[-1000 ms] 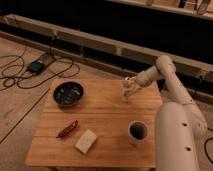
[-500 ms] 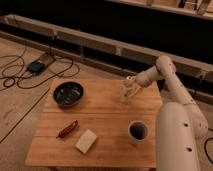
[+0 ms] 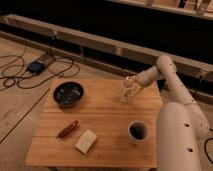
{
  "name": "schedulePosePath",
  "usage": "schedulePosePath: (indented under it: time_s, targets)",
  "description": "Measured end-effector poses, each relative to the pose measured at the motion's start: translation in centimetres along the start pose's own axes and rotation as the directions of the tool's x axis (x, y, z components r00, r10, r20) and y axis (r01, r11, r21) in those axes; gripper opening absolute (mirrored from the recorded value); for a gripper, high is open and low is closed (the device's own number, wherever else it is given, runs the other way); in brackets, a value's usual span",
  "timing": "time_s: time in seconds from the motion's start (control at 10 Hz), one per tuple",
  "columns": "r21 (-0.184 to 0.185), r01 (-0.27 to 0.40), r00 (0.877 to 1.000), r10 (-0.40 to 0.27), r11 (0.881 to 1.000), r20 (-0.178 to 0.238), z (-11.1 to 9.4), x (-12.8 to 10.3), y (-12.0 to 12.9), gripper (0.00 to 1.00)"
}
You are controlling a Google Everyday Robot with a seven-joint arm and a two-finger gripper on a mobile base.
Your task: Stand the bottle upright
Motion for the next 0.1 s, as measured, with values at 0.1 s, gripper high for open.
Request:
schedulePosePath:
  time_s: [0.1]
  targets:
    - [0.000, 0.000, 1.000, 0.000, 1.000, 0.000, 0.00, -0.01, 0.00, 0.66]
